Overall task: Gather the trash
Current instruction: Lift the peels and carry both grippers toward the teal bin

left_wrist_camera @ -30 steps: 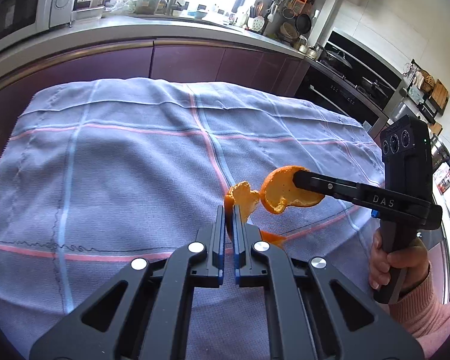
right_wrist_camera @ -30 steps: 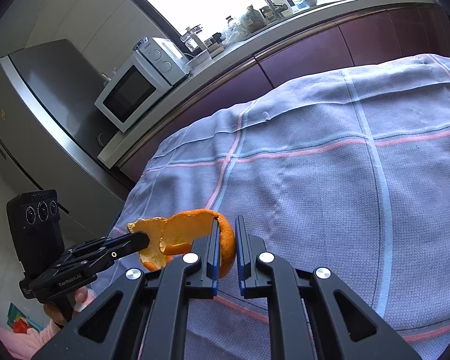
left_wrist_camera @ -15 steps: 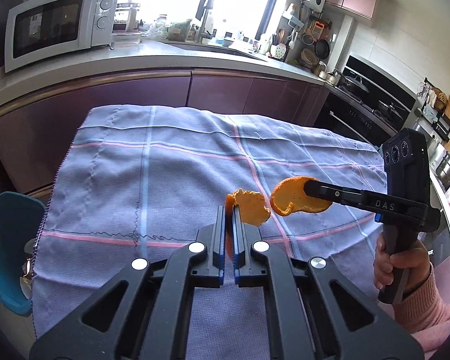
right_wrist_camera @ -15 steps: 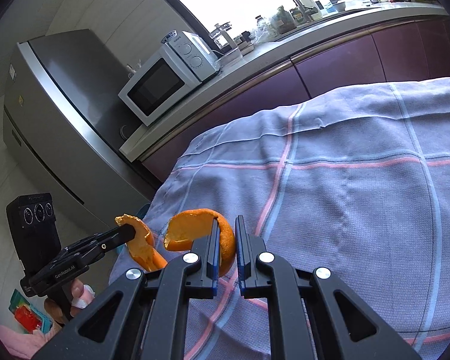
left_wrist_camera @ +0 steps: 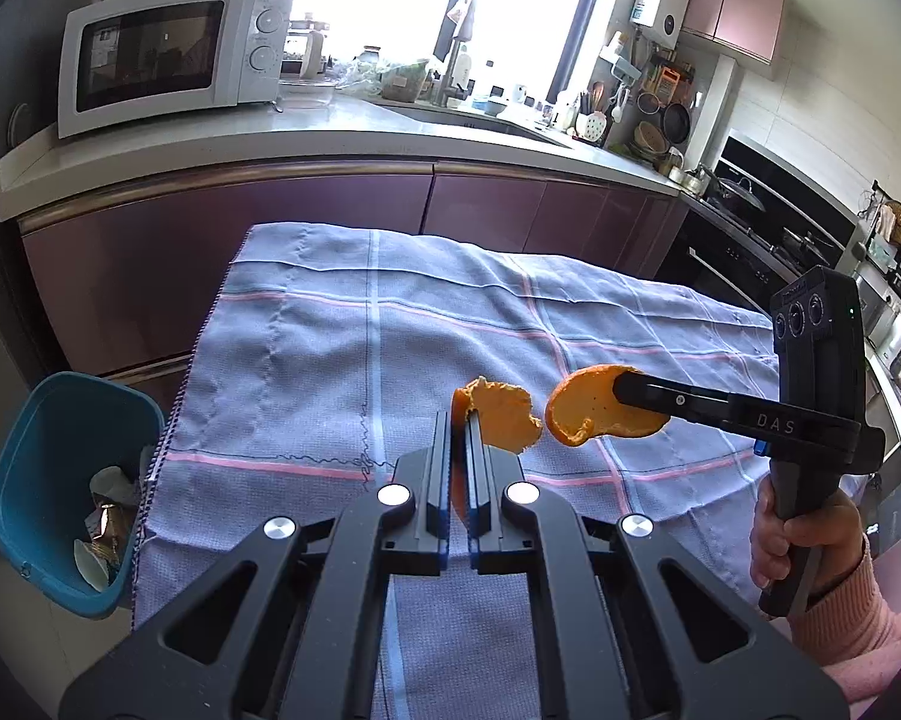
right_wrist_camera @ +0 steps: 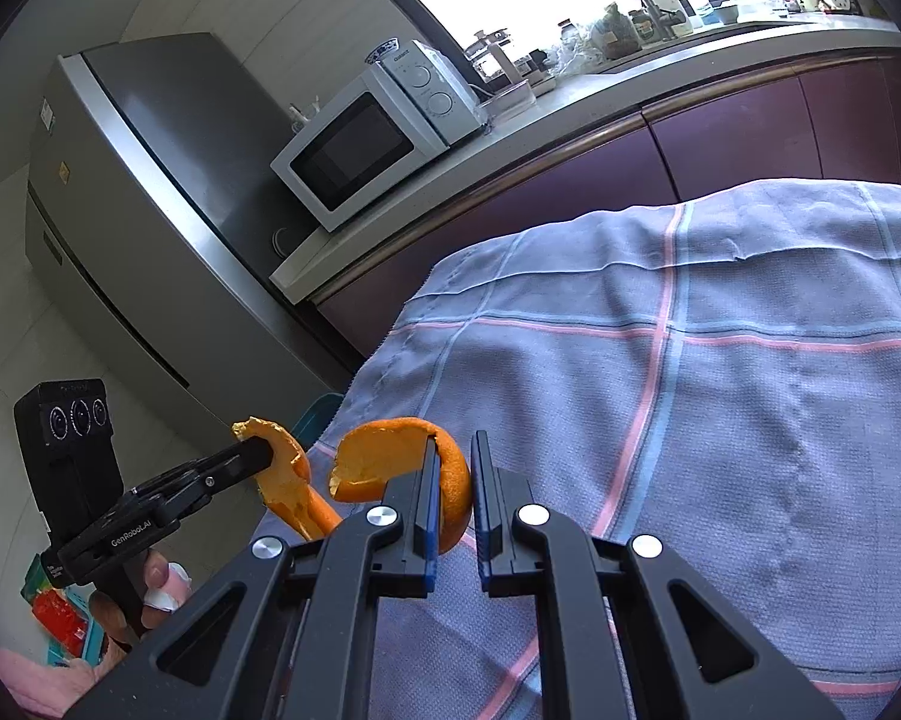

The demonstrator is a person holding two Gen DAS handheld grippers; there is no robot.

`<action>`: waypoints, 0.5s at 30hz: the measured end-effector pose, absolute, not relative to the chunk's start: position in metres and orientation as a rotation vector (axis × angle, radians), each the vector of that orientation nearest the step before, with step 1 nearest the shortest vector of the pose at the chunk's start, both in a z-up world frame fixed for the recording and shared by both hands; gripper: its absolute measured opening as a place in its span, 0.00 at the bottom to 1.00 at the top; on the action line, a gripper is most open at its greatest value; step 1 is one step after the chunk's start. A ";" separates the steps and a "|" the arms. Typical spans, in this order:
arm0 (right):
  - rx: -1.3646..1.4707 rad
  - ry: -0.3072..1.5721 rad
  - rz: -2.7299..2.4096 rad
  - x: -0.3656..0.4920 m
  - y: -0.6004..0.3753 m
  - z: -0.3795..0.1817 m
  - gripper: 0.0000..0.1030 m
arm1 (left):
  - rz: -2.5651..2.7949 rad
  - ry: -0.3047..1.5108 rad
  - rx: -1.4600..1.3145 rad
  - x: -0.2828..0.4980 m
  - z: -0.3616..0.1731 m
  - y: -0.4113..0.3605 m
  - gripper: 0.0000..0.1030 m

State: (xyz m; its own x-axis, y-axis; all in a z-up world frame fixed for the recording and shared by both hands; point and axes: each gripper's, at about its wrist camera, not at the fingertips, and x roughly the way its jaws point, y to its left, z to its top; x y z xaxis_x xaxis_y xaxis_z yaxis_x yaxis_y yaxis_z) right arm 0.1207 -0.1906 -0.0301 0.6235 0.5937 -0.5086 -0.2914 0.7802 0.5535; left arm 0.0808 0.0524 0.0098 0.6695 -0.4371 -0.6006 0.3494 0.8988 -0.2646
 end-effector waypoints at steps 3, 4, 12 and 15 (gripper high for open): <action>0.442 0.739 0.545 0.123 -0.181 -0.029 0.08 | -0.432 0.701 -0.137 0.077 0.014 0.061 0.04; 0.440 0.740 0.549 0.124 -0.178 -0.028 0.08 | -0.426 0.697 -0.138 0.076 0.016 0.064 0.04; 0.425 0.749 0.587 0.130 -0.155 -0.027 0.08 | -0.384 0.676 -0.149 0.070 0.025 0.085 0.04; 0.419 0.750 0.602 0.132 -0.146 -0.026 0.08 | -0.371 0.670 -0.151 0.067 0.027 0.092 0.04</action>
State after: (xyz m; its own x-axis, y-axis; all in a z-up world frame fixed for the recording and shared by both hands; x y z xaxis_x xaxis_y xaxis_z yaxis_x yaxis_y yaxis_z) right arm 0.1321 -0.1463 -0.0256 0.5780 0.6408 -0.5052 -0.3544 0.7548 0.5519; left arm 0.0669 0.0917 0.0274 0.7215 -0.3825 -0.5772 0.2863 0.9238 -0.2543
